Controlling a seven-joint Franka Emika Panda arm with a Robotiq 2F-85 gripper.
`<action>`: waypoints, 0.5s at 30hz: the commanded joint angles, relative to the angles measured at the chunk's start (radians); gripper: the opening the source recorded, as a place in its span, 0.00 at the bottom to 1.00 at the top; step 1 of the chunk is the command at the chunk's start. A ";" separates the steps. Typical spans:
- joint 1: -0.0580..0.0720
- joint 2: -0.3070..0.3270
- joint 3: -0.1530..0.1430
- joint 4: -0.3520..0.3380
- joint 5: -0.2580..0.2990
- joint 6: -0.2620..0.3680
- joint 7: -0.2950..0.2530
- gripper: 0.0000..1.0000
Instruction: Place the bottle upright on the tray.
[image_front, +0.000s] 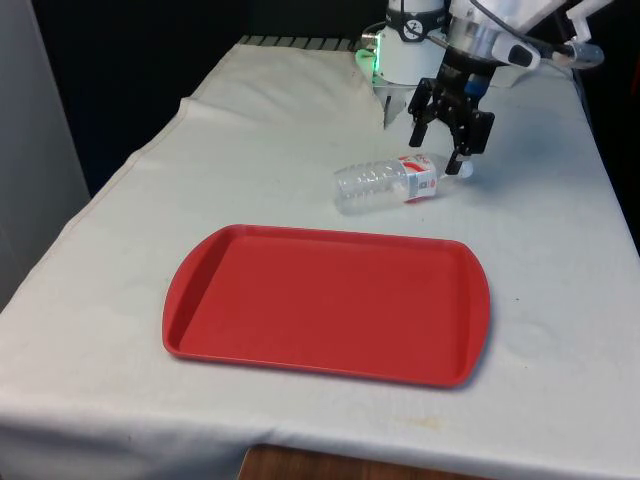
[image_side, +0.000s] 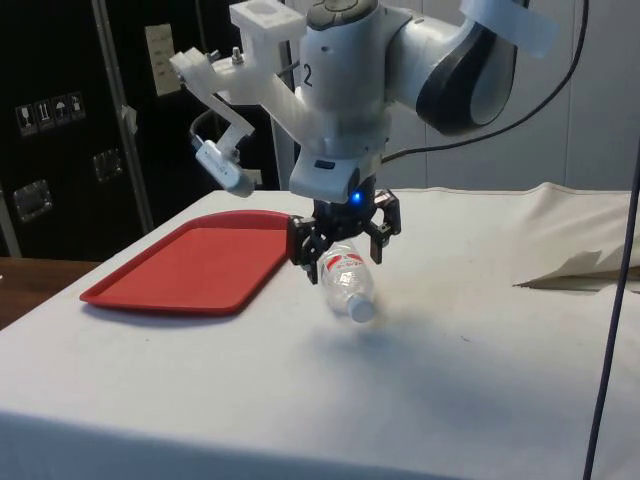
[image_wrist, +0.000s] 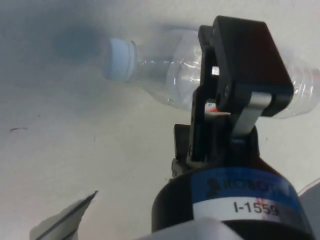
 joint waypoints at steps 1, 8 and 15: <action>0.000 0.000 -0.001 0.001 -0.010 0.000 0.011 1.00; 0.007 -0.013 -0.011 0.009 -0.118 -0.011 0.117 1.00; 0.006 -0.017 -0.009 0.010 -0.192 -0.022 0.189 1.00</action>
